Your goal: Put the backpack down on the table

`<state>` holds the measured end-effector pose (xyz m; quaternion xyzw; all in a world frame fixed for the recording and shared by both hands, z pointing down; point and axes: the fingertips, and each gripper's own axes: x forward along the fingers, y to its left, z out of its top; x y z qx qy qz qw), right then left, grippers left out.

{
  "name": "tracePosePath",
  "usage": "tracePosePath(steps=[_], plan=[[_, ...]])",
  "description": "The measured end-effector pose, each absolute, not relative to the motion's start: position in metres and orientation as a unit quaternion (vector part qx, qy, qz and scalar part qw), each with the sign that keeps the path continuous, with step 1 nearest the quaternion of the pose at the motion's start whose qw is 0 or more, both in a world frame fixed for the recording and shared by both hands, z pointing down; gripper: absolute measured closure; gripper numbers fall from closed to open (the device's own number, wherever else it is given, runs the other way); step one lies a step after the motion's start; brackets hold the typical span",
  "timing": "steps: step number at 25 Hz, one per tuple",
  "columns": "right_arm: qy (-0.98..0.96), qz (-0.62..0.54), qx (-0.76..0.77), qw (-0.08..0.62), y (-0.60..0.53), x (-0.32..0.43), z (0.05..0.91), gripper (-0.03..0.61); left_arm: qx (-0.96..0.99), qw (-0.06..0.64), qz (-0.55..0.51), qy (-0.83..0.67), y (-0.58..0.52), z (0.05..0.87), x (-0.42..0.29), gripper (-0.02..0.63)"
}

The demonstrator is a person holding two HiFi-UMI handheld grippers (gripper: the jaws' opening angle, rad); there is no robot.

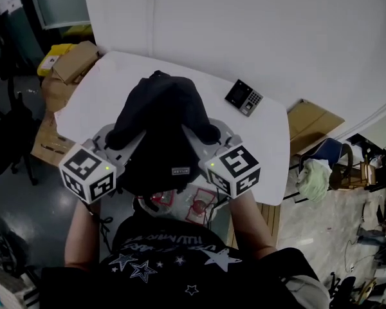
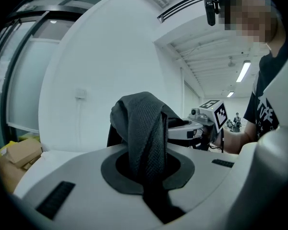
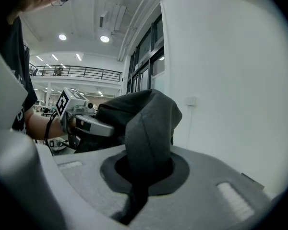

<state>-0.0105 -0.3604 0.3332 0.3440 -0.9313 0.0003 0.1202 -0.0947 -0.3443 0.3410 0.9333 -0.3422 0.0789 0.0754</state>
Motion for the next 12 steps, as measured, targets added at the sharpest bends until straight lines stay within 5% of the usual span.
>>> tracePosePath(steps=[12], plan=[[-0.898, 0.005, 0.416, 0.141, -0.463, -0.053, 0.339, 0.572, 0.948, 0.056, 0.078, -0.302, -0.459, 0.351, -0.138, 0.569]])
